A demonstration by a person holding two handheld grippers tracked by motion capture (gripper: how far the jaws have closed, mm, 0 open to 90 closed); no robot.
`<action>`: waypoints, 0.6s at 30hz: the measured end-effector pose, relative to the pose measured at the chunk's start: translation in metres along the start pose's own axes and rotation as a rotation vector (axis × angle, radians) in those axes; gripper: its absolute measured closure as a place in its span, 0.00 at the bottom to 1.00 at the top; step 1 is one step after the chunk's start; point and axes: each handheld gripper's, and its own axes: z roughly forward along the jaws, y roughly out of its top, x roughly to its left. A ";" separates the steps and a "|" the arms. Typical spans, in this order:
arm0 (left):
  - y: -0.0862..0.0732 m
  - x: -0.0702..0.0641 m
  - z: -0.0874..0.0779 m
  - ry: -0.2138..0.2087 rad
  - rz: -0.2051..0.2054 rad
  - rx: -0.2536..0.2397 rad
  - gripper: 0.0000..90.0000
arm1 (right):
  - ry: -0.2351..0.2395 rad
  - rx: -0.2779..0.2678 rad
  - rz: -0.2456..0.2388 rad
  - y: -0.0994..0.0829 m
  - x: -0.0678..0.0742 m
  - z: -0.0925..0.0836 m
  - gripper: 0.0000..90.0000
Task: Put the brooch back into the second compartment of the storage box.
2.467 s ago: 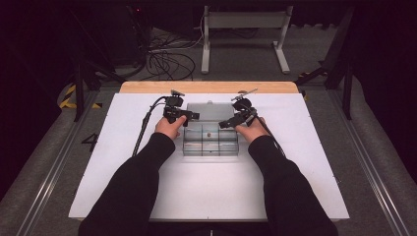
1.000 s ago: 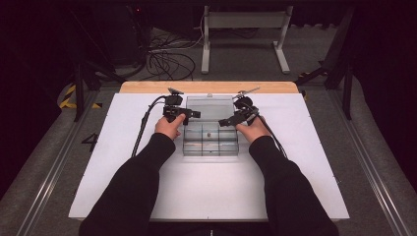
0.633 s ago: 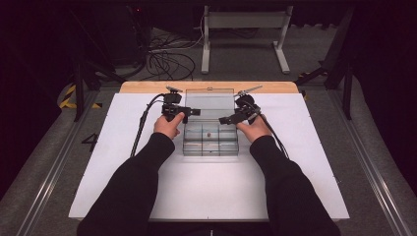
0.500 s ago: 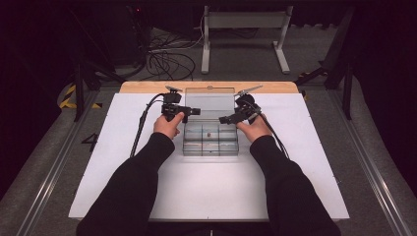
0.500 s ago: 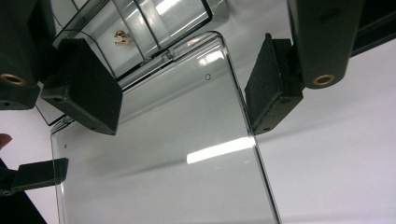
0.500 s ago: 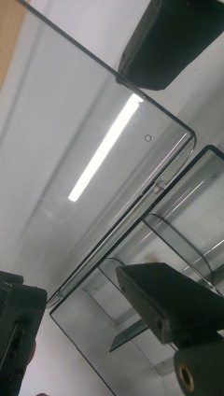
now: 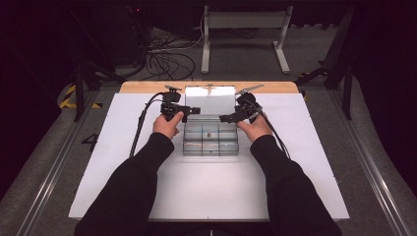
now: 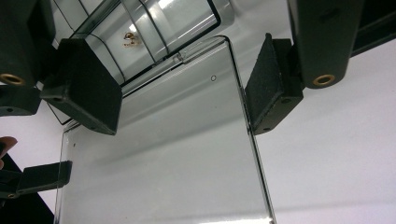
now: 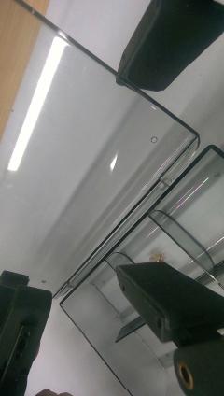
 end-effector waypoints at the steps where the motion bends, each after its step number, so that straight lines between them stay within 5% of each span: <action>1: 0.000 0.000 -0.001 0.001 0.003 0.001 0.31 | 0.001 -0.003 0.001 0.000 0.000 0.000 0.10; 18: 0.000 -0.005 -0.006 0.016 0.039 -0.028 0.33 | -0.024 -0.008 -0.029 0.002 0.003 -0.008 0.19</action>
